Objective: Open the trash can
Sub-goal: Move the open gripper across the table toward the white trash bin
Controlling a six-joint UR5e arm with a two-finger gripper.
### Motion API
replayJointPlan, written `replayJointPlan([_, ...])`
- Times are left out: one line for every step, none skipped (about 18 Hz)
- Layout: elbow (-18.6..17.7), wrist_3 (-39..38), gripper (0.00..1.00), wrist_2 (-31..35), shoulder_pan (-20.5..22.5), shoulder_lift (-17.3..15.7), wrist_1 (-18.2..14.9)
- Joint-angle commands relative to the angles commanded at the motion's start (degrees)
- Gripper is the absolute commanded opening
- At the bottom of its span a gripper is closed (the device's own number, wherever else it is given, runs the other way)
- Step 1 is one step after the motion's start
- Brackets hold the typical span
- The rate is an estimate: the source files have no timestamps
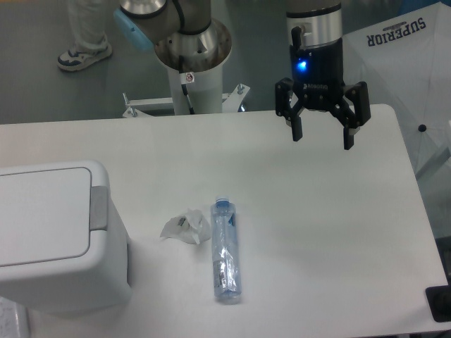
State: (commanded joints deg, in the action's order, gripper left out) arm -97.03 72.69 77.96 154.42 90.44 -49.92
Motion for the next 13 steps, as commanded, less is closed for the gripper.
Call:
replayJointPlan([0.00, 0.00, 1.00, 0.00, 0.00, -0.09, 0.00])
replayJointPlan([0.17, -0.09, 1.00, 0.00, 0.00, -0.17, -0.09])
replayJointPlan([0.26, -0.09, 1.00, 0.00, 0.00, -0.18, -0.09])
replayJointPlan([0.26, -0.17, 1.00, -0.09, 0.00, -0.26, -0.09])
replayJointPlan([0.26, -0.96, 1.00, -0.26, 0.00, -0.26, -0.09])
replayJointPlan([0.35, -2.62, 1.00, -0.70, -0.17, -0.26, -0.09])
replayJointPlan([0.35, -5.25, 1.00, -1.57, -0.61, -0.26, -0.09])
replayJointPlan([0.44, -8.41, 1.00, -2.28, -0.79, -0.26, -0.09])
replayJointPlan([0.70, -11.57, 1.00, -2.81, -0.88, -0.26, -0.09])
replayJointPlan([0.96, -14.04, 1.00, -3.42, -1.23, -0.18, 0.00])
replayJointPlan([1.23, -15.80, 1.00, -3.78, -1.75, -0.09, 0.00])
replayJointPlan([1.67, -17.13, 1.00, -3.78, -2.28, 0.00, -0.09])
replayJointPlan([2.10, -18.53, 1.00, -3.78, -2.81, 0.17, -0.09])
